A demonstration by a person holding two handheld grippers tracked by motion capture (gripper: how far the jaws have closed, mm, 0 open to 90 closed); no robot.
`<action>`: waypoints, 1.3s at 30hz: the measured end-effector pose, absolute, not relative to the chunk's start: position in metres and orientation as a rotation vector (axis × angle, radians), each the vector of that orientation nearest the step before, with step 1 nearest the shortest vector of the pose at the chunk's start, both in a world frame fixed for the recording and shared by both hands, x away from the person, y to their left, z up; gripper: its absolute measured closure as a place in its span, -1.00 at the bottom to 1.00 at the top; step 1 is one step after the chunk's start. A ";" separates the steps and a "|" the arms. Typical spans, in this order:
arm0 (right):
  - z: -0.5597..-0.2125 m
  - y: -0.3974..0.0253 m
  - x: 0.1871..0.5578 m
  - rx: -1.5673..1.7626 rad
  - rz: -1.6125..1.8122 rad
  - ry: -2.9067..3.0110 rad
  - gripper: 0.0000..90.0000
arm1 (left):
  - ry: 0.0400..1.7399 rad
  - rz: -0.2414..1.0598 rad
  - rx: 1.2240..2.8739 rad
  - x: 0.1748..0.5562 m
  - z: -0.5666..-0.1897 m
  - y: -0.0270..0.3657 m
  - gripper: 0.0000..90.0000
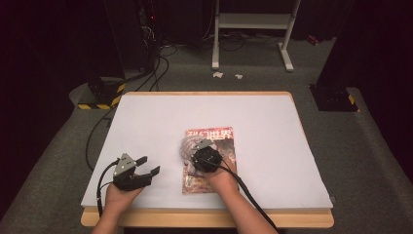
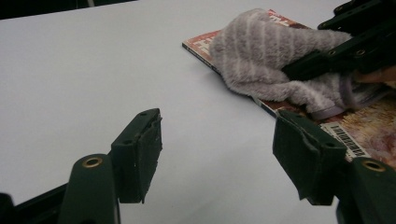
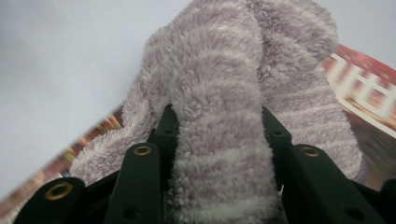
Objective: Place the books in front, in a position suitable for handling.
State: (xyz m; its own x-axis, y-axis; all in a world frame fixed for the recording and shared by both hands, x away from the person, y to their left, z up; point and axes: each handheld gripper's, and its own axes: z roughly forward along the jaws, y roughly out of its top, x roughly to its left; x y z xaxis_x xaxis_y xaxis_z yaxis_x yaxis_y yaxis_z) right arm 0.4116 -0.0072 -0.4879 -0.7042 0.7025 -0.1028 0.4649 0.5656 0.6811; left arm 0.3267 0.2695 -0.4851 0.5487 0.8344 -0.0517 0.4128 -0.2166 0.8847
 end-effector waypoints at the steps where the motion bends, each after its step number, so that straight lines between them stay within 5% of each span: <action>1: -0.488 -0.011 0.411 0.955 0.905 2.433 0.37 | 1.026 0.557 1.833 0.327 -0.485 0.269 -0.27; 20: -0.484 -0.112 0.414 1.140 0.845 2.297 0.37 | 1.010 0.556 1.867 0.329 -0.487 0.260 -0.27; 39: -0.486 -0.035 0.414 1.004 0.872 2.401 0.37 | 1.000 0.557 1.860 0.329 -0.486 0.261 -0.27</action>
